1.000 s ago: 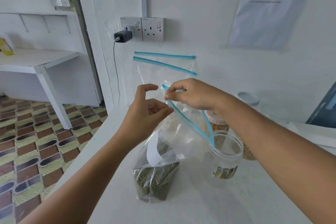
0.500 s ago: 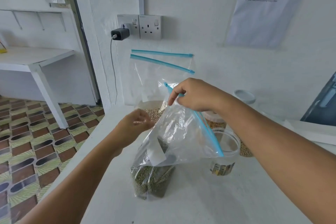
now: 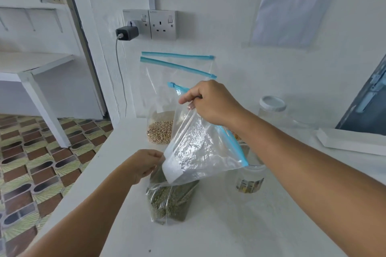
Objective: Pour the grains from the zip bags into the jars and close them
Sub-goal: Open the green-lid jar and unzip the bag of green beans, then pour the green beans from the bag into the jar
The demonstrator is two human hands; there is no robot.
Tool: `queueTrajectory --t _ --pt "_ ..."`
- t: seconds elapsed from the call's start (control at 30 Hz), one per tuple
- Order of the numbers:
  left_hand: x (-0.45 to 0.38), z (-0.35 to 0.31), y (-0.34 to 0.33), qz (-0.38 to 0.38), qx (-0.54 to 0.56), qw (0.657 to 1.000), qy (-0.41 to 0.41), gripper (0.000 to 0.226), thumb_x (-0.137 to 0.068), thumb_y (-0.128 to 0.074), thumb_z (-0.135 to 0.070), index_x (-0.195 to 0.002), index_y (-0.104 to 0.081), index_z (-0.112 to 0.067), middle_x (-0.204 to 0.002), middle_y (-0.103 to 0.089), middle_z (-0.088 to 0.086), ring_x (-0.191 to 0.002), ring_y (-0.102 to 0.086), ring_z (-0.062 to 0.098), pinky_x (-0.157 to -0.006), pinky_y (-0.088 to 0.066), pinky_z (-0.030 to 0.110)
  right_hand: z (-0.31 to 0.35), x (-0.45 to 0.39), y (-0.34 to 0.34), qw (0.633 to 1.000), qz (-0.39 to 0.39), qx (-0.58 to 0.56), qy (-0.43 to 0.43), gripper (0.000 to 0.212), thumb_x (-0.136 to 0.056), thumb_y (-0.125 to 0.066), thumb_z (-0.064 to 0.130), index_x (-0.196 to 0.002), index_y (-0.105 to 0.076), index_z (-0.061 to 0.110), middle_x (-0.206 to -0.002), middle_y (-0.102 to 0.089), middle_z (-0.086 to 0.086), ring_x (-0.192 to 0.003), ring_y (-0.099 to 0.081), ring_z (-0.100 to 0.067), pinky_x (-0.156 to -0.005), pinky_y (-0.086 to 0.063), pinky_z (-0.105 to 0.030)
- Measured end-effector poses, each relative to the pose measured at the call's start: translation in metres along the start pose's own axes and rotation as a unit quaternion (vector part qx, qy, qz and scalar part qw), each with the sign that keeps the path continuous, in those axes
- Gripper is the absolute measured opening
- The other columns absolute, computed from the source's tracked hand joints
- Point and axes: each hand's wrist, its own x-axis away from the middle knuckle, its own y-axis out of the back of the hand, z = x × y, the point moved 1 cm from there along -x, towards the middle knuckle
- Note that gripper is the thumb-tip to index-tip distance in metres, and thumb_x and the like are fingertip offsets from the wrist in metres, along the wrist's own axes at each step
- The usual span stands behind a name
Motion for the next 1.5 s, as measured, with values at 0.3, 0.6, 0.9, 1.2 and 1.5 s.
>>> queueTrajectory --t 0.3,0.6,0.9,1.2,1.5 --pt "0.005 -0.009 0.022 -0.114 0.180 0.971 -0.110 0.012 -0.091 -0.075 -0.002 -0.097 -0.082 -0.009 -0.085 -0.074 0.008 -0.059 -0.046 0.011 -0.055 -0.044 0.021 -0.002 -0.008 0.012 0.995 -0.088 -0.038 0.010 0.046 -0.092 -0.047 -0.007 -0.105 -0.082 0.020 -0.105 -0.076 0.002 -0.097 -0.072 -0.011 -0.091 -0.052 -0.022" --pt "0.014 -0.010 0.076 -0.136 0.211 0.946 -0.207 0.026 -0.099 -0.060 0.003 -0.100 -0.081 -0.012 -0.110 -0.078 0.003 -0.085 -0.054 0.016 -0.076 -0.041 0.027 -0.031 -0.012 -0.005 0.986 -0.113 -0.118 -0.012 0.049 -0.095 -0.044 -0.010 -0.101 -0.082 0.020 -0.099 -0.071 0.016 -0.090 -0.075 -0.005 -0.096 -0.056 -0.027" --pt "0.005 0.010 0.072 -0.082 0.269 0.948 -0.148 0.021 -0.100 -0.060 -0.003 -0.111 -0.077 -0.009 -0.112 -0.079 -0.002 -0.112 -0.066 0.025 -0.100 -0.050 0.038 -0.035 -0.012 -0.019 0.995 -0.045 -0.085 -0.003 0.042 -0.100 -0.053 -0.005 -0.103 -0.083 0.025 -0.108 -0.068 0.011 -0.101 -0.067 0.000 -0.088 -0.044 -0.007" --pt "-0.013 0.005 0.068 -0.029 0.230 0.968 -0.099 0.029 -0.096 -0.063 -0.003 -0.119 -0.078 -0.013 -0.121 -0.076 0.006 -0.109 -0.062 0.023 -0.088 -0.047 0.031 -0.047 -0.011 -0.025 0.993 -0.041 -0.100 -0.039 0.040 -0.102 -0.053 0.001 -0.106 -0.082 0.027 -0.122 -0.075 0.010 -0.119 -0.065 -0.004 -0.109 -0.051 -0.031" --pt "-0.001 -0.030 0.056 -0.156 0.278 0.929 -0.186 0.023 -0.097 -0.067 -0.001 -0.106 -0.080 -0.018 -0.077 -0.074 -0.006 -0.054 -0.050 0.008 -0.061 -0.045 0.023 -0.040 -0.014 -0.001 0.982 -0.101 -0.155 -0.047 0.045 -0.098 -0.049 -0.001 -0.110 -0.080 0.028 -0.102 -0.078 0.010 -0.071 -0.069 -0.007 -0.072 -0.055 -0.023"
